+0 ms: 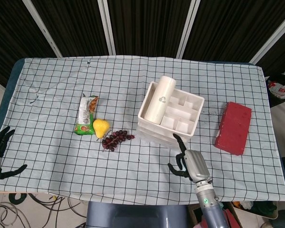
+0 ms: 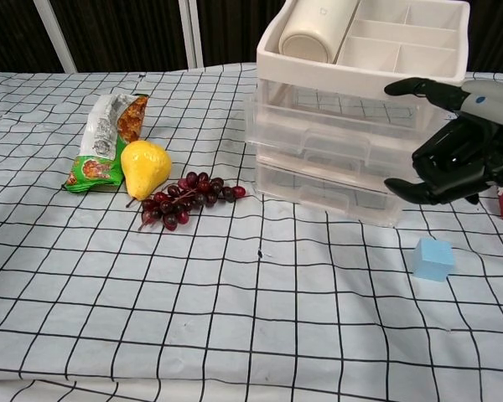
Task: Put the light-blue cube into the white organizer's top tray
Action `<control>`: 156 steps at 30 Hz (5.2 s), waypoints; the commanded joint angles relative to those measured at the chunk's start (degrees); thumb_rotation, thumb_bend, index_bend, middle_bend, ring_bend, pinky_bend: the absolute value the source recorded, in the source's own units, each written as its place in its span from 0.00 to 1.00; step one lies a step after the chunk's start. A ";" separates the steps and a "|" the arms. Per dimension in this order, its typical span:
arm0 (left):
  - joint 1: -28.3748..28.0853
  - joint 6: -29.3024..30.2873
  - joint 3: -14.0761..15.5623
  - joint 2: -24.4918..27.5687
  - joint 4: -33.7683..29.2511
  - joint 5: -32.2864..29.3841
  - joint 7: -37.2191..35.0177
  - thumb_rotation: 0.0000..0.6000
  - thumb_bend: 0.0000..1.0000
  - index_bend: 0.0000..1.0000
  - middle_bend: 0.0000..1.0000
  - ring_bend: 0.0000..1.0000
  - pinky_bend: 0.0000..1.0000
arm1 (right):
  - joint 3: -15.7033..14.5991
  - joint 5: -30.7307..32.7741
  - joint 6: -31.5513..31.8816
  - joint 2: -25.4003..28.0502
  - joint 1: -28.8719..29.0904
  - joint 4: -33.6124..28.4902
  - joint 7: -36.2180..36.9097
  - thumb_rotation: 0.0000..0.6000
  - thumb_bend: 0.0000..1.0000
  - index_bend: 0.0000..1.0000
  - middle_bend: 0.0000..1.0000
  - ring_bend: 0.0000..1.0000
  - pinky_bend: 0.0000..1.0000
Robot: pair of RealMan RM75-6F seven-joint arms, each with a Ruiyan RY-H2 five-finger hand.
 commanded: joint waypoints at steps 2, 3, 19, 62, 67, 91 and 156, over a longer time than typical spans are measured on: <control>0.04 0.17 -0.03 0.03 0.05 0.08 -0.02 1.00 0.02 0.00 0.00 0.00 0.00 | -3.71 -5.94 2.19 3.42 -2.64 -2.21 0.38 1.00 0.27 0.00 0.83 0.86 0.76; 0.06 0.24 -0.04 0.03 0.06 0.12 -0.03 1.00 0.02 0.00 0.00 0.00 0.00 | -4.48 -7.25 2.81 4.36 -3.29 -2.74 0.46 1.00 0.27 0.00 0.83 0.86 0.76; 0.12 0.76 0.11 -0.12 0.15 0.91 -0.08 1.00 0.02 0.00 0.00 0.00 0.00 | -8.53 -10.74 8.15 22.22 -11.97 0.07 8.90 1.00 0.22 0.16 0.86 0.89 0.77; -0.22 -0.12 -0.10 0.10 0.03 0.05 -0.82 1.00 0.02 0.00 0.00 0.00 0.00 | -0.92 2.12 -5.75 -7.63 -8.74 24.23 4.45 1.00 0.24 0.31 0.87 0.89 0.77; -0.20 -0.09 -0.07 0.10 -0.01 0.09 -0.82 1.00 0.02 0.00 0.00 0.00 0.00 | 0.08 3.10 -6.18 -8.74 -8.24 25.15 4.03 1.00 0.25 0.31 0.87 0.89 0.77; -0.15 -0.12 -0.13 0.26 -0.15 -0.11 -1.24 1.00 0.02 0.00 0.00 0.00 0.00 | 1.01 4.18 -6.48 -9.46 -8.13 25.33 4.14 1.00 0.47 0.52 0.87 0.89 0.77; -0.06 1.43 -0.69 -0.48 0.46 0.57 -2.14 1.00 0.02 0.00 0.00 0.00 0.00 | 10.30 -5.88 1.75 -7.24 -0.25 8.98 -7.36 1.00 0.47 0.54 0.87 0.89 0.77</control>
